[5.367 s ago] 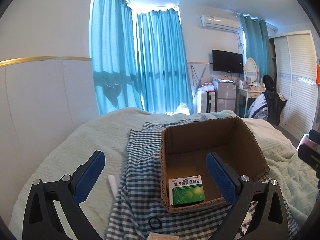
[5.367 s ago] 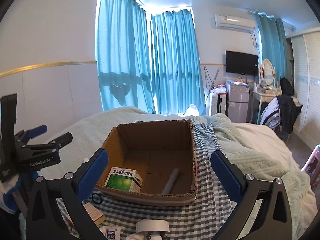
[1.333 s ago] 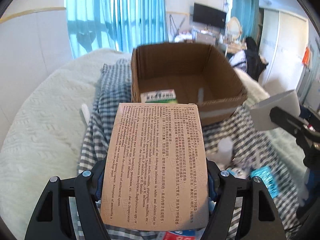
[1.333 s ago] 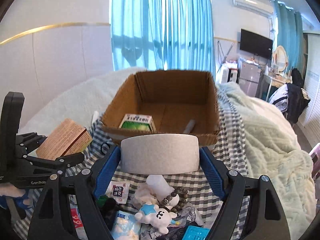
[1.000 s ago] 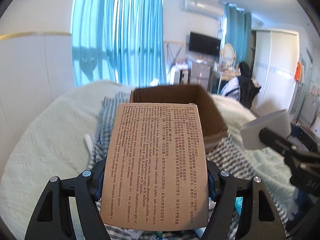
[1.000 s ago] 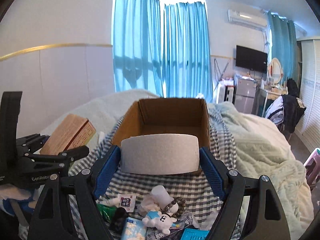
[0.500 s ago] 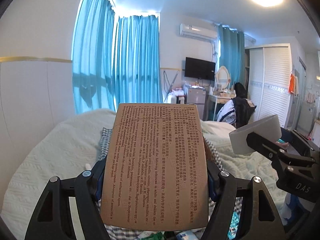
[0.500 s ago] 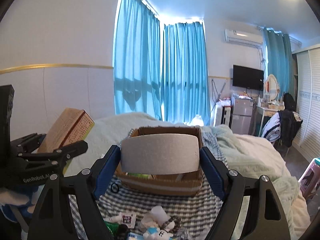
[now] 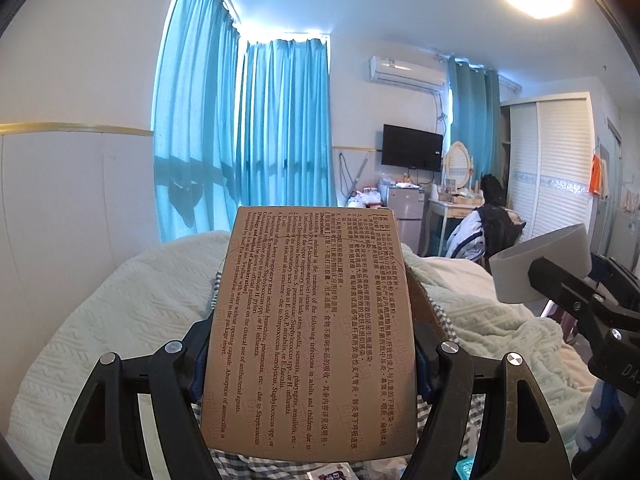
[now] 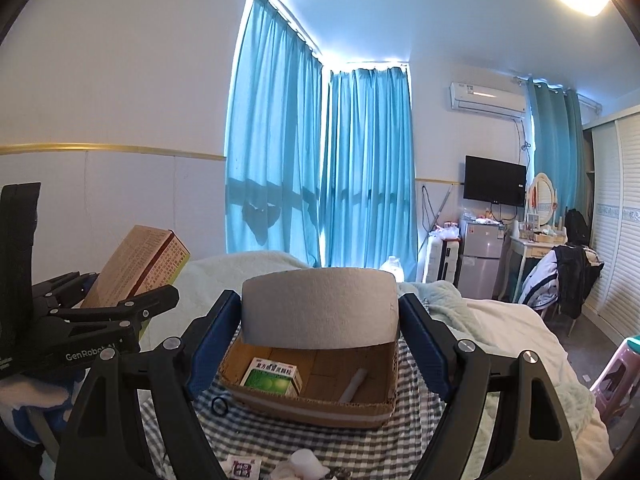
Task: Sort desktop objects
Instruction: 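Lift the leaflet and tape roll and carry both over the cardboard box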
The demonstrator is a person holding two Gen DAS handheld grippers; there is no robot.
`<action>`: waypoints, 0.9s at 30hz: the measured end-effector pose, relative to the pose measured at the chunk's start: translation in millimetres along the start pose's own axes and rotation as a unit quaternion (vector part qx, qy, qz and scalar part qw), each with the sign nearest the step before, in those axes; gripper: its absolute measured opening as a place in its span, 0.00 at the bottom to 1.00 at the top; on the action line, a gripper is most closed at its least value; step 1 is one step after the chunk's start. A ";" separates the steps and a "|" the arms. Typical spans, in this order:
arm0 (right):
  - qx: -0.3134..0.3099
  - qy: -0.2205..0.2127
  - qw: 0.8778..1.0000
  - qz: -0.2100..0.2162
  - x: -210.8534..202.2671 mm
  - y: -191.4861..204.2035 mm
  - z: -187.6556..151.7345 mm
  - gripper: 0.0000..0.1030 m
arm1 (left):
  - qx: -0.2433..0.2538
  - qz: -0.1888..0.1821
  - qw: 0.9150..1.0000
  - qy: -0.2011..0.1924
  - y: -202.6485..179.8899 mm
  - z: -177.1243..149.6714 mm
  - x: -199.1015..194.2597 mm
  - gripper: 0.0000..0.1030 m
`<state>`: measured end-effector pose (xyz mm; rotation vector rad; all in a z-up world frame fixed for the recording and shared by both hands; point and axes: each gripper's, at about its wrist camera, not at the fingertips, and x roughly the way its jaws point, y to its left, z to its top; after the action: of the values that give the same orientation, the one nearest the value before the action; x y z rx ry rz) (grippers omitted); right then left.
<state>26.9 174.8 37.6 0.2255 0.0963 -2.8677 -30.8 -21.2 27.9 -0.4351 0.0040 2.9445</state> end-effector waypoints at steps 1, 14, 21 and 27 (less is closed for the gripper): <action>-0.001 -0.002 1.000 -0.002 2.8 -0.7 1.3 0.78 | 0.002 -0.001 1.000 -0.001 -1.3 0.1 2.0 0.74; -0.007 -0.008 1.000 0.001 44.7 -12.6 2.4 0.78 | 0.006 -0.009 1.000 -0.010 -8.8 12.4 47.8 0.74; -0.012 -0.002 1.000 -0.005 76.7 -23.3 2.4 0.78 | 0.007 -0.010 1.000 -0.004 -7.5 12.8 82.5 0.74; -0.009 0.002 1.000 -0.001 103.5 -34.0 -1.8 0.78 | 0.003 -0.011 1.000 0.023 -5.7 -1.0 117.8 0.74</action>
<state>-80.6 181.4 20.6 0.2283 0.1230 -2.8669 -140.7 3.5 -6.7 -0.4979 0.0139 2.9113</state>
